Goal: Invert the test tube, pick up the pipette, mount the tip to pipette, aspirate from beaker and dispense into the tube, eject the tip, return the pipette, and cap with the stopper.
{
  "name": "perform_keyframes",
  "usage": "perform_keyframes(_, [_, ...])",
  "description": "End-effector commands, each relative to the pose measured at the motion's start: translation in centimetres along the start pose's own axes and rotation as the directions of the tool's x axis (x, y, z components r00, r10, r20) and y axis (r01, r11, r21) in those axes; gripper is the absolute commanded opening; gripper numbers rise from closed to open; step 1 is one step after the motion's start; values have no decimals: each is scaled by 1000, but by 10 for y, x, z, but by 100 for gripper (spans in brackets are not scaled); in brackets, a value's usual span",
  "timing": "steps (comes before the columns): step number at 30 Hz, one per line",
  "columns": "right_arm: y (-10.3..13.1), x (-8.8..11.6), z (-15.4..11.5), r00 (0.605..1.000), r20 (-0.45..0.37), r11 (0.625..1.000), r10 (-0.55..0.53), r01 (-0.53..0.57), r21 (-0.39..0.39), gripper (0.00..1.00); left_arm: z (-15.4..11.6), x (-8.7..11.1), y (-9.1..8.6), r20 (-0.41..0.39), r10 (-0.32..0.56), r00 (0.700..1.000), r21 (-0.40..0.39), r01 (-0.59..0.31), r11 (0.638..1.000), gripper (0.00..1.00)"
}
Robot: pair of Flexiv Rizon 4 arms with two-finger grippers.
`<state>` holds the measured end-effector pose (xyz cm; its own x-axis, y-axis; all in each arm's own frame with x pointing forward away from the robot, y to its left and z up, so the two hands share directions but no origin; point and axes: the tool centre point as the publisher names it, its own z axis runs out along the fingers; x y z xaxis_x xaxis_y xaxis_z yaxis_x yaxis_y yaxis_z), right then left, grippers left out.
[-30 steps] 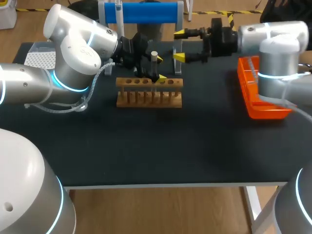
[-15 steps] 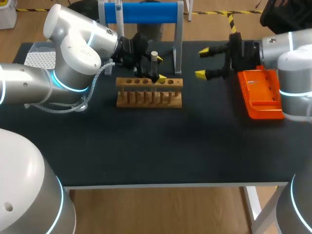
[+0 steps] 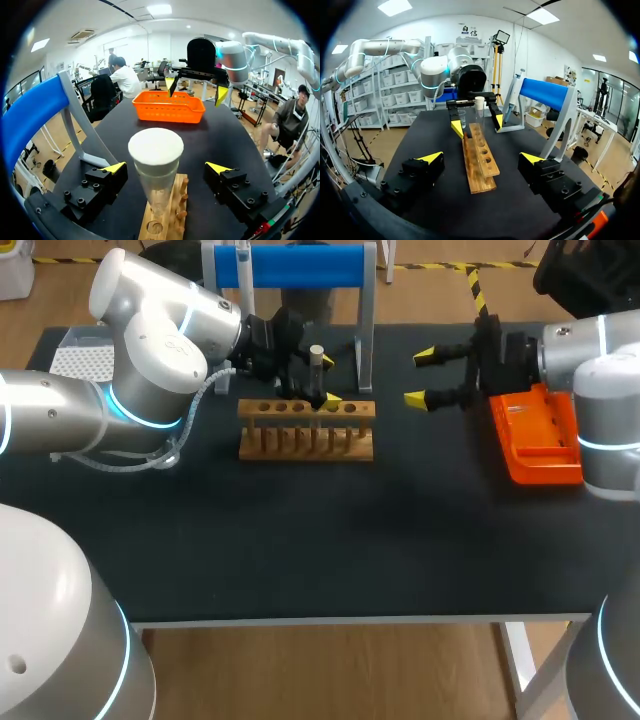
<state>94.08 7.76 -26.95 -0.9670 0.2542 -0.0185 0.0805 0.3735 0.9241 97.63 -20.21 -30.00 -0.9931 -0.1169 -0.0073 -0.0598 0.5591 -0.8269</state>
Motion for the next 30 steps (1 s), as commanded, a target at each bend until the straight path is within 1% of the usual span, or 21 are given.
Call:
perform_keyframes(1, [0, 0, -1, 1000, 0, 1000, 0, 0, 0, 100, 0, 0, 0, -1, 0, 1000, -1, 0, 1000, 100])
perform_keyframes(8, [0, 0, -1, 1000, 0, 1000, 0, 0, 0, 100, -12, 4, 9, 26, -15, 1000, 5, 15, 1000, 100])
perform_keyframes(14, [0, 0, -1, 1000, 0, 1000, 0, 0, 0, 100, -21, 11, 17, 50, -36, 998, -5, 37, 999, 100])
perform_keyframes(19, [0, 0, -1, 1000, 0, 1000, 0, 0, 0, 100, -33, 14, 24, 84, -55, 995, -18, 57, 998, 100])
perform_keyframes(24, [0, 0, -1, 1000, 0, 1000, 0, 0, 0, 100, -45, 10, 31, 104, -62, 993, -31, 65, 997, 100])
perform_keyframes(30, [0, 0, -1, 1000, 0, 1000, 0, 0, 0, 100, -65, -2, 40, 149, -75, 986, -40, 82, 996, 100])
